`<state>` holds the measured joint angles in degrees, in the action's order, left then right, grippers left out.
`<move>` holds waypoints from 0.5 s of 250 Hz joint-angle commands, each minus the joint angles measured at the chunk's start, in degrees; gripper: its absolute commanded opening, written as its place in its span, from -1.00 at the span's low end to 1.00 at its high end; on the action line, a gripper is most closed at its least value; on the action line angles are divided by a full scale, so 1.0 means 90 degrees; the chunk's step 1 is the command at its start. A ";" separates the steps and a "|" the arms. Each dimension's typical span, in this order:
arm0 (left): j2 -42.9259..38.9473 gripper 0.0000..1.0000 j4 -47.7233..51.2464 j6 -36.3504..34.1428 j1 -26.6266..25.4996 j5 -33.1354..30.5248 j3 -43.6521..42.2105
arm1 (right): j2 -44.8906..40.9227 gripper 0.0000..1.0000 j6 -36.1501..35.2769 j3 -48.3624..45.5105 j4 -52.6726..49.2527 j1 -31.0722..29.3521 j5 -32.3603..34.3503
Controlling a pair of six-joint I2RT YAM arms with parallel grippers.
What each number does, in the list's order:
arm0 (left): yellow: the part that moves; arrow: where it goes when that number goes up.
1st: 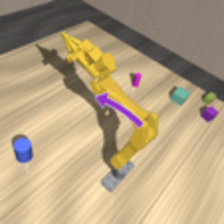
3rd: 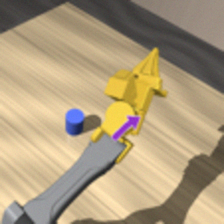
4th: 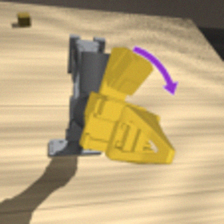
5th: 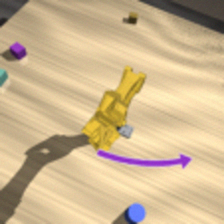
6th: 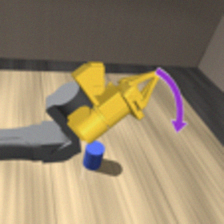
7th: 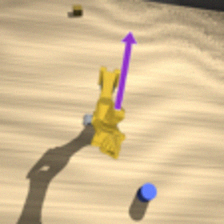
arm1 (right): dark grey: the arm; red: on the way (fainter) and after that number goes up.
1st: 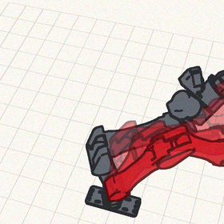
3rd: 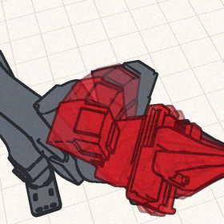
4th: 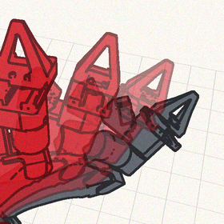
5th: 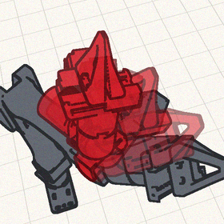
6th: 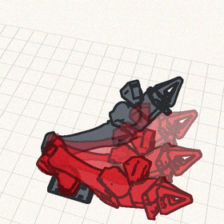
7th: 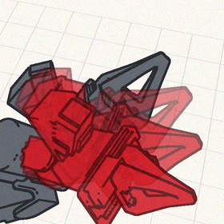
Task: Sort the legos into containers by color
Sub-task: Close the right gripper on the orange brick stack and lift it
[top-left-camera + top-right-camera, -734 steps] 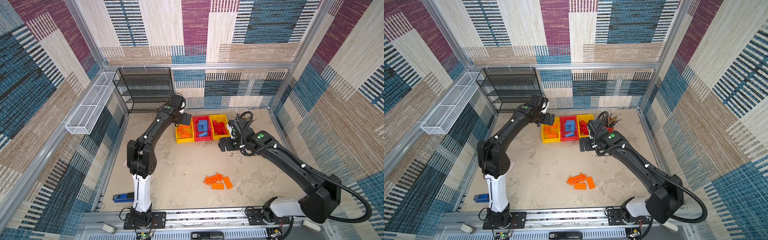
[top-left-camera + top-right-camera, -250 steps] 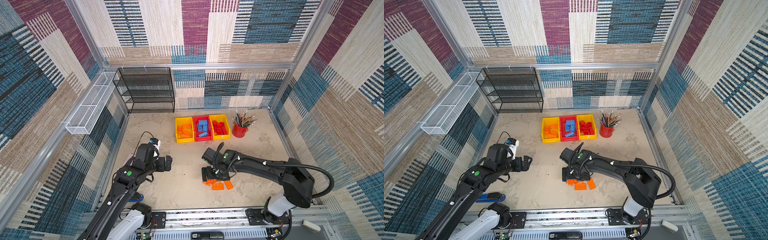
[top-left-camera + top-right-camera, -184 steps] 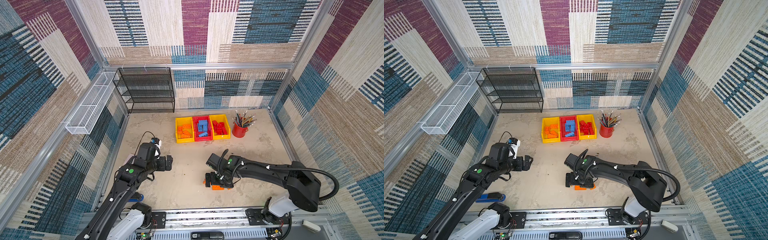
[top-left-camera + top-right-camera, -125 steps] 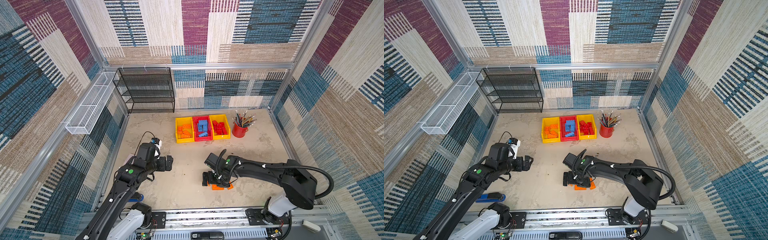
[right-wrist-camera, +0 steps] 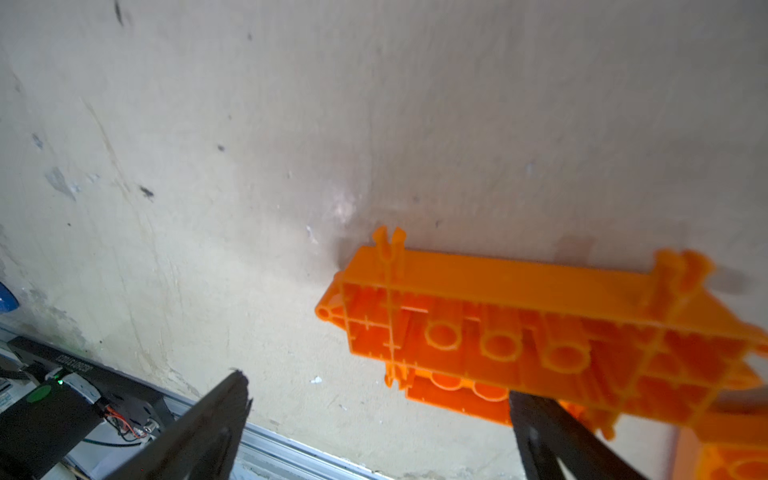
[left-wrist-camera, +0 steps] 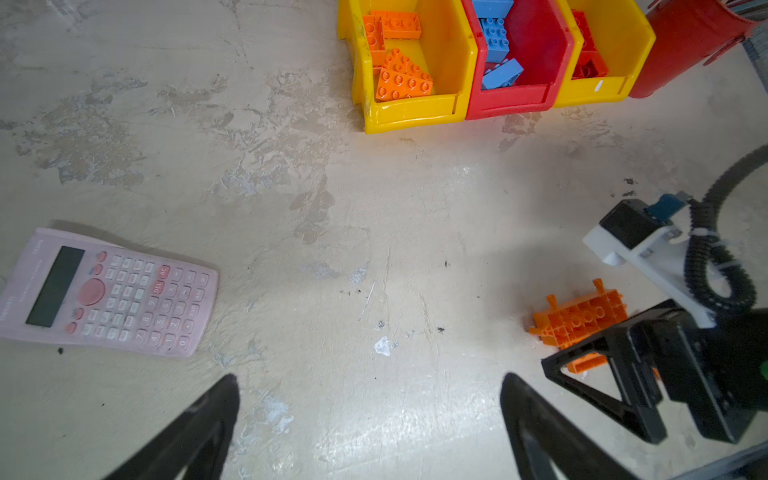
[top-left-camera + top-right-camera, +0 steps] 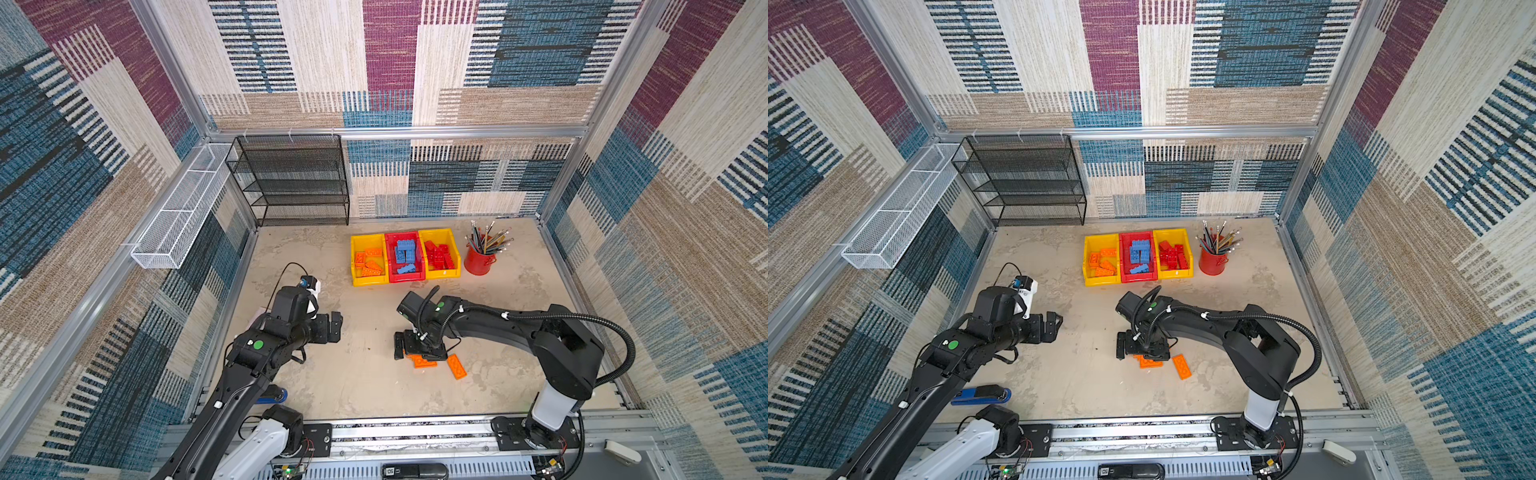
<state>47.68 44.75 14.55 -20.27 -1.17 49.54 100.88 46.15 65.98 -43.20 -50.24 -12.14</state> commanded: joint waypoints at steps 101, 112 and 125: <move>0.0403 0.98 -0.0341 -0.0104 0.0008 -0.0106 0.0043 | 0.1088 0.99 -0.1654 0.1224 -0.0044 0.0834 0.0663; 0.0411 0.98 -0.0354 -0.0092 0.0014 -0.0108 0.0043 | 0.0988 0.99 -0.1610 0.1055 -0.0042 0.0835 0.0717; 0.0424 0.98 -0.0402 -0.0083 0.0015 -0.0097 0.0033 | 0.0927 0.99 -0.1585 0.0940 -0.0061 0.0832 0.0803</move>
<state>51.24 42.78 14.55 -20.21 -1.39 49.34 110.76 31.88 76.49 -42.94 -42.76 -6.66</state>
